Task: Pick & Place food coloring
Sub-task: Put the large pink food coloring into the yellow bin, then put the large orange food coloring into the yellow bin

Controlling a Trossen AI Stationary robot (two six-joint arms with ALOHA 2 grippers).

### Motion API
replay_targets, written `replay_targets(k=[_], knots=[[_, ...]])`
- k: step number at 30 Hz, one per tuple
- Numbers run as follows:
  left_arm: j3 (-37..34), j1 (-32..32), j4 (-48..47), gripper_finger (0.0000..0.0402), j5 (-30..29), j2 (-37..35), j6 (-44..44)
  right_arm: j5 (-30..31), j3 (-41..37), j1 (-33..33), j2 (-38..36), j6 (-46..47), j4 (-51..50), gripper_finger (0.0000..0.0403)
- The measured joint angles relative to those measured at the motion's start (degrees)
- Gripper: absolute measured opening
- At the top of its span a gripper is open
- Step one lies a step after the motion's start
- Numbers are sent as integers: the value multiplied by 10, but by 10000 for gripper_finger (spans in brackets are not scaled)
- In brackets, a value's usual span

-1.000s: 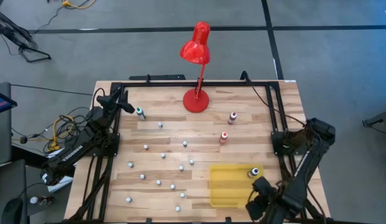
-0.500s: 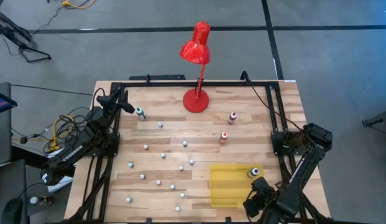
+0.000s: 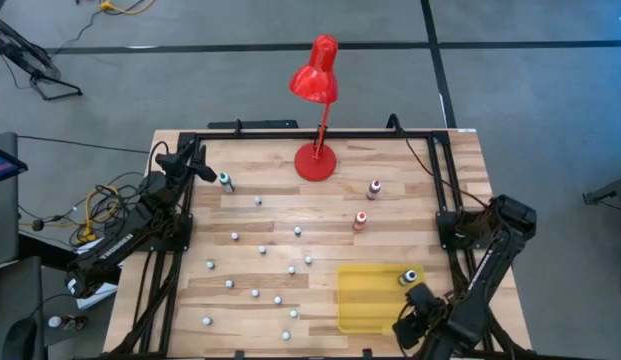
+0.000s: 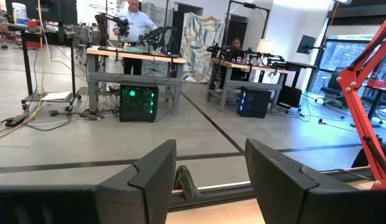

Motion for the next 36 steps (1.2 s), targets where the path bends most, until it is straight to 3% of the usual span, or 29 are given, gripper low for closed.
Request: replay_targets(k=[5,10,14,21,29,36], knots=[[0,0,0,184,0,0,0,-9,0,-4,-49,0,-1,229],[0,0,0,184,0,0,0,26,0,-26,-109,-14,-6,239],[0,0,0,184,0,0,0,96,0,-64,-153,-103,-22,235],[0,0,0,184,0,0,0,283,0,-187,-189,-359,-43,227],[0,0,0,184,0,0,0,206,0,-379,-136,-534,-41,235],[0,0,0,184,0,0,0,203,0,-459,-88,-590,-42,227]])
